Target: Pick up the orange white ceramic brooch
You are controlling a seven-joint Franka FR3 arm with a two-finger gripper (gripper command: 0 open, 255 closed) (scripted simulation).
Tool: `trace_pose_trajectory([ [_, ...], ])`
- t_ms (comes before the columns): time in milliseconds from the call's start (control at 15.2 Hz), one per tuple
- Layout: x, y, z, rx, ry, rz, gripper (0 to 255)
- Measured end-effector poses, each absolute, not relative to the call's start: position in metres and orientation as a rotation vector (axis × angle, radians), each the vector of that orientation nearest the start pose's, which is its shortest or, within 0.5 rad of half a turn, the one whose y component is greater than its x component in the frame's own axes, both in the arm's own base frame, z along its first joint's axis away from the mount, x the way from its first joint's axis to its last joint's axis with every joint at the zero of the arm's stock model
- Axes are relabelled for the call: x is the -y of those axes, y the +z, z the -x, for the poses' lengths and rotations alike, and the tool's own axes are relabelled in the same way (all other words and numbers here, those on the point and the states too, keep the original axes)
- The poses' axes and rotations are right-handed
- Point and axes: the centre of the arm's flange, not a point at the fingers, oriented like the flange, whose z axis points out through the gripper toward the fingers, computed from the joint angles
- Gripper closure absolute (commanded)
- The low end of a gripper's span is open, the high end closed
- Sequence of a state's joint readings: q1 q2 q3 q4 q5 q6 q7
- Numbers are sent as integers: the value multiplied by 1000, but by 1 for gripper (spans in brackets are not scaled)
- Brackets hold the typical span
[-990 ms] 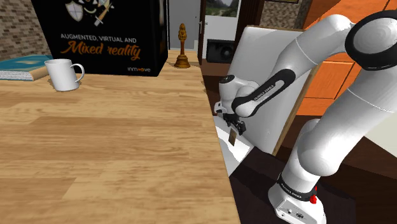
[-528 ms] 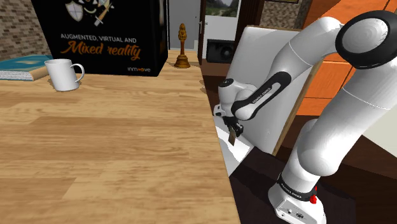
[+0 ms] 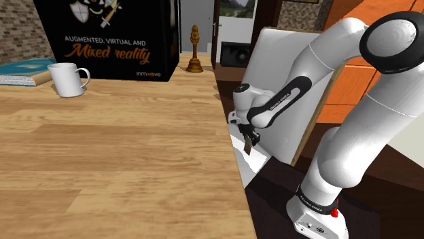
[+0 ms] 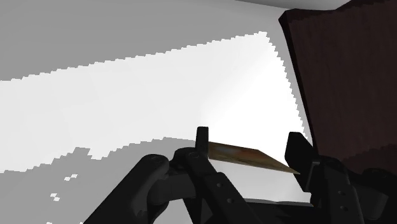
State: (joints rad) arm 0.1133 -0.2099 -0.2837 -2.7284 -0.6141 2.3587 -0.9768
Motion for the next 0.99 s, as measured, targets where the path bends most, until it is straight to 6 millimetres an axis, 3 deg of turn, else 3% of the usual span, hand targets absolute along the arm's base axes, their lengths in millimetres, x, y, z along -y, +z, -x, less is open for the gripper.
trace_pose_trajectory([
  [990, 65, 347, -371, 1989, 511, 2638, 255],
])
